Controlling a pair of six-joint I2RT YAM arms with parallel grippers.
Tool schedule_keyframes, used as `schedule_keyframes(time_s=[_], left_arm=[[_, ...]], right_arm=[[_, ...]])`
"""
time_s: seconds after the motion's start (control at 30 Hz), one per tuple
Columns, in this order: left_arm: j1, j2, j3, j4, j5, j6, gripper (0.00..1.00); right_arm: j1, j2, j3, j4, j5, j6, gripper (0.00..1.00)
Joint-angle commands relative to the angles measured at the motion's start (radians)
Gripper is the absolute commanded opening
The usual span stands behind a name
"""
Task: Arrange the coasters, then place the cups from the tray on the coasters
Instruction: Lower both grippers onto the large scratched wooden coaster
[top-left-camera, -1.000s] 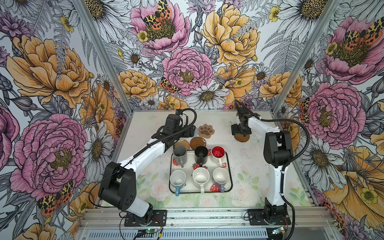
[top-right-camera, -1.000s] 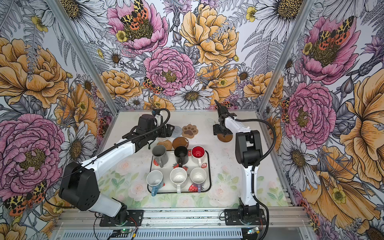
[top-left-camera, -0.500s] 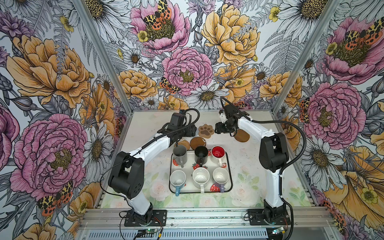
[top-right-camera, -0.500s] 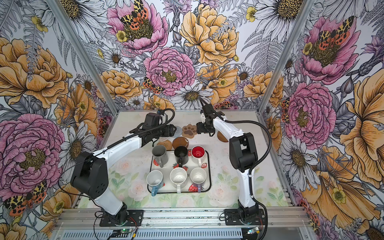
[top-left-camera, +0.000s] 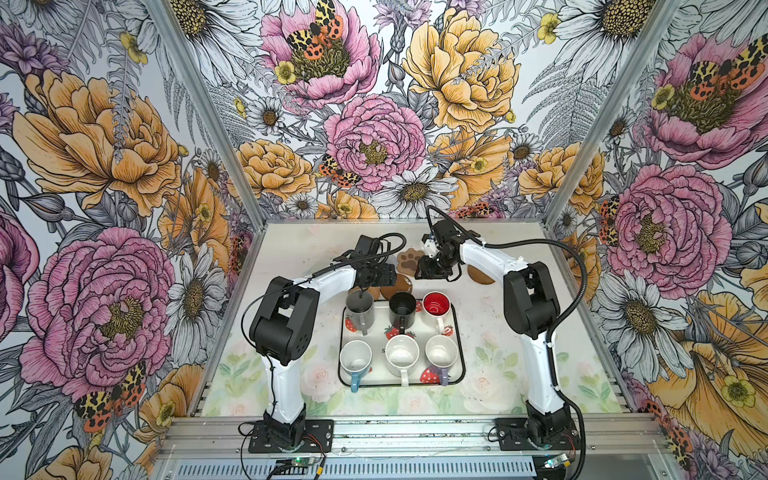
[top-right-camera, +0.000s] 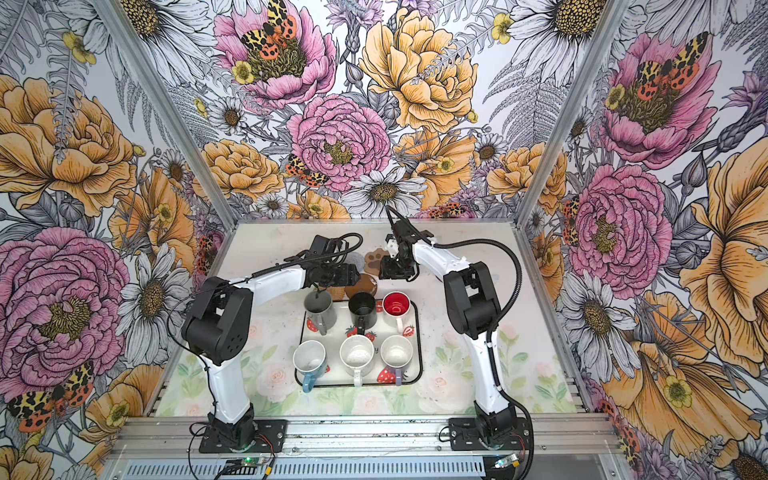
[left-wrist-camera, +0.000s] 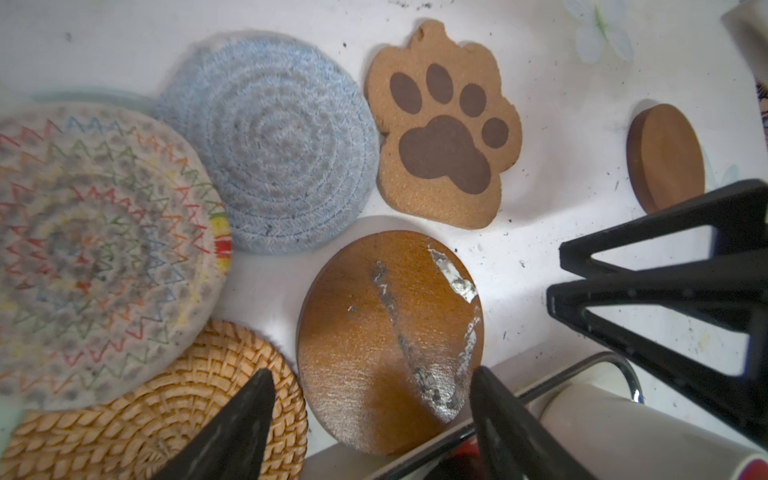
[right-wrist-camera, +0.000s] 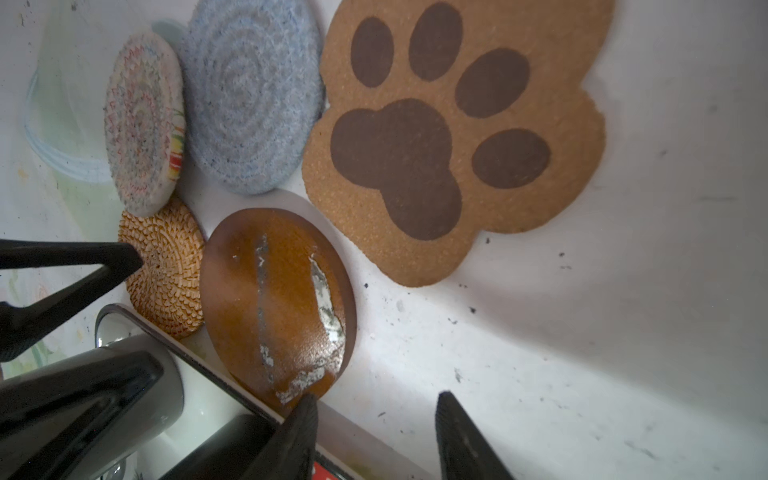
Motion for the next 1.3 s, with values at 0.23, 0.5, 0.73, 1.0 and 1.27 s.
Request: schedule_keyframes(time_s=[0.23, 0.5, 0.73, 1.0, 1.27], left_arm=[[0.012, 0.049, 0.038, -0.001, 0.068, -0.035, 0.75], [0.01, 0.079, 0.033, -0.001, 0.069, -0.058, 0.74], [0.011, 0.108, 0.047, 0.0, 0.099, -0.069, 0.73], [-0.003, 0.138, 0.059, 0.0, 0.132, -0.083, 0.72], [-0.033, 0.183, 0.108, 0.002, 0.172, -0.097, 0.72]], right_arm=[[0.011, 0.057, 0.016, 0.049, -0.089, 0.043, 0.48], [0.013, 0.077, 0.005, 0.063, -0.127, 0.055, 0.48], [0.013, 0.081, -0.013, 0.078, -0.155, 0.064, 0.48], [0.008, 0.083, -0.028, 0.088, -0.174, 0.067, 0.47], [-0.024, 0.066, -0.054, 0.094, -0.174, 0.07, 0.46]])
